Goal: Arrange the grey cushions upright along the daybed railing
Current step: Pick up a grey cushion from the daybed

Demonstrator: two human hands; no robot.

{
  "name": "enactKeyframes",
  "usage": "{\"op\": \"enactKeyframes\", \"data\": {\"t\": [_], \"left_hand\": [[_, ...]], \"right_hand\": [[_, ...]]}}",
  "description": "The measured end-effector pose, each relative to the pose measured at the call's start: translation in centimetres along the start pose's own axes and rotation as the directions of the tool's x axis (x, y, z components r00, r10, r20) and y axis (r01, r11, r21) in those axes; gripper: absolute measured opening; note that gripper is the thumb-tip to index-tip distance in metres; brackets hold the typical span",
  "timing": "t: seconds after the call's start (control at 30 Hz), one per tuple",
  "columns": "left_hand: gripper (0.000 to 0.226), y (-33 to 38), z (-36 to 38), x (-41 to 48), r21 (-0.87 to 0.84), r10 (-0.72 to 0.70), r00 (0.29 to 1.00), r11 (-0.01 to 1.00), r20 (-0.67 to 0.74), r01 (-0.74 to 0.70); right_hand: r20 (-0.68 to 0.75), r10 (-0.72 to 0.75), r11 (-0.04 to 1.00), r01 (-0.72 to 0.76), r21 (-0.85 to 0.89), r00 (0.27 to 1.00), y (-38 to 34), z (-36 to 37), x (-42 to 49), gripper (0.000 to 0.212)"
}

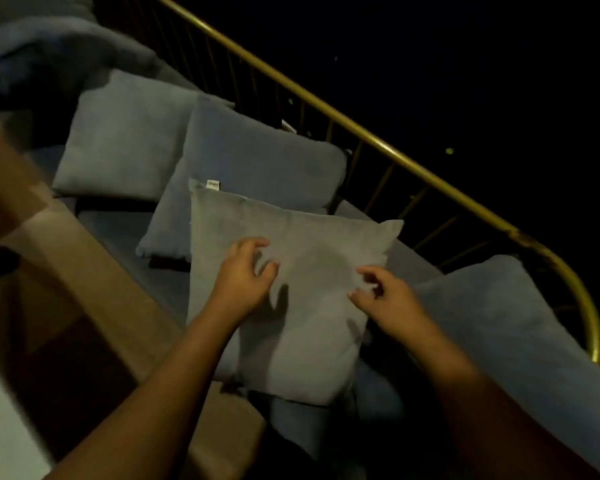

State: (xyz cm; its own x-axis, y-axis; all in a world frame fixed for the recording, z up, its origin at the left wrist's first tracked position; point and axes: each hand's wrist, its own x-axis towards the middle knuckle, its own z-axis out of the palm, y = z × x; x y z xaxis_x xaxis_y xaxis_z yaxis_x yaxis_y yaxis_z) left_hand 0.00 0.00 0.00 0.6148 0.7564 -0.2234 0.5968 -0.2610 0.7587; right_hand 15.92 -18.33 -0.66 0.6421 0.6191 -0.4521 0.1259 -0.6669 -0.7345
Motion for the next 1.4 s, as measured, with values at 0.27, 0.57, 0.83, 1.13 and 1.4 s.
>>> {"op": "enactKeyframes", "data": {"t": [0.27,0.57,0.83,1.13,1.4], "left_hand": [[0.080,-9.0,-3.1,7.0,-0.191,-0.337,0.941,0.926,-0.031,0.325],[0.080,-9.9,-2.1,7.0,-0.376,-0.336,0.941,0.868,0.035,0.323],[0.080,-5.0,-5.0,4.6,-0.366,-0.230,0.970,0.911,-0.074,0.188],[0.110,3.3,-13.7,11.7,-0.144,-0.115,0.974,0.986,-0.196,0.087],[0.110,6.6,-18.6,22.9,0.049,0.008,0.951,0.999,-0.310,0.008]], "right_hand": [[-0.367,0.273,0.961,-0.237,0.140,0.889,1.3,4.7,7.1,0.109],[-0.261,0.201,0.945,-0.116,0.307,0.944,2.8,5.9,7.0,0.131],[-0.358,0.114,0.954,-0.001,0.301,0.927,-1.9,5.2,4.1,0.118],[-0.352,0.015,0.967,0.077,0.243,0.936,-13.6,-0.3,9.8,0.110],[-0.401,-0.056,0.956,0.164,0.243,0.914,-21.0,-0.7,20.2,0.108]]}}
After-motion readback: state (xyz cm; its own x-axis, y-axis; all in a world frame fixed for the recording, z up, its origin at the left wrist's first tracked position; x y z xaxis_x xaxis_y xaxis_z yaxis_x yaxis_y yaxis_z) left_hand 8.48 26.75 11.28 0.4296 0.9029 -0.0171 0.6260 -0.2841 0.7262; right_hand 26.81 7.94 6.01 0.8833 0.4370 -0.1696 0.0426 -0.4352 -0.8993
